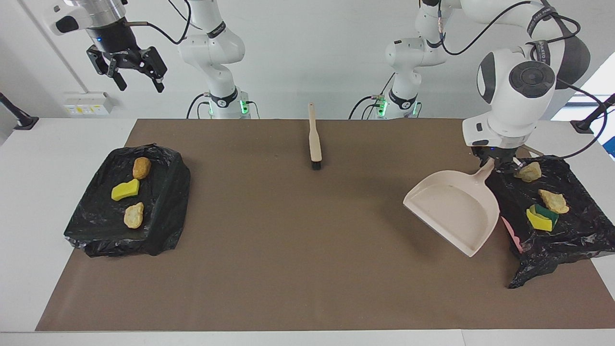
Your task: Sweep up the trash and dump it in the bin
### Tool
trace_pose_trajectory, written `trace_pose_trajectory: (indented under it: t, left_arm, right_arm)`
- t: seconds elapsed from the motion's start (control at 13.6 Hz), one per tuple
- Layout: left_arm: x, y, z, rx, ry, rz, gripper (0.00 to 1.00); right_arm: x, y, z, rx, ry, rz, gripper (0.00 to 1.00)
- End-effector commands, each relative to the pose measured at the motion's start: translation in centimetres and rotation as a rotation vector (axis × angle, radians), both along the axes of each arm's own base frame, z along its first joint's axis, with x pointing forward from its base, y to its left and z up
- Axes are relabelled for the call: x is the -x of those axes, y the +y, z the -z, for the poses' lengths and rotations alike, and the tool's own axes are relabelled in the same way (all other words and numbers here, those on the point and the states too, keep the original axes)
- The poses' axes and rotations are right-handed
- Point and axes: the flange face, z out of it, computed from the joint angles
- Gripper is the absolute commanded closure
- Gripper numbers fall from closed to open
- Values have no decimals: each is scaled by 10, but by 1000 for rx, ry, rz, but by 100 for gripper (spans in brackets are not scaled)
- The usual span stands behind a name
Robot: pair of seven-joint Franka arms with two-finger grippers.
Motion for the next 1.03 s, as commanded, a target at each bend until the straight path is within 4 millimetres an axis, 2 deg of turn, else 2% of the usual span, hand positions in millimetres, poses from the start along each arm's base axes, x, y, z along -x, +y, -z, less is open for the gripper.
trace_pose_trajectory:
  t: [0.0,0.22,0.37,0.52,0.59,0.66,0.74,0.81,0.96]
  left_arm:
    - [13,-53,10,22,-26,-168,100]
    - [13,-113,30,105,-60,-412,100]
    - [14,-163,46,146,-101,-523,100]
    - [18,-197,55,189,-114,-613,100]
    - [22,-218,71,187,-88,-645,100]
    - [22,-241,74,203,-92,-686,100]
    - [19,-250,81,212,-88,-720,100]
    - [23,-269,86,232,-82,-725,100]
    - [24,-281,84,268,-100,-743,100]
  right_arm:
    - [2,-5,19,4,34,-71,0]
    - [3,-5,20,2,35,-67,0]
    - [3,-4,19,-12,39,-78,0]
    - [2,5,18,-5,40,-95,0]
    - [3,8,19,0,47,-101,0]
    - [4,7,20,9,49,-96,0]
    - [3,2,22,20,40,-83,0]
    - [2,-4,24,38,28,-72,0]
    - [3,-4,27,44,-12,-87,0]
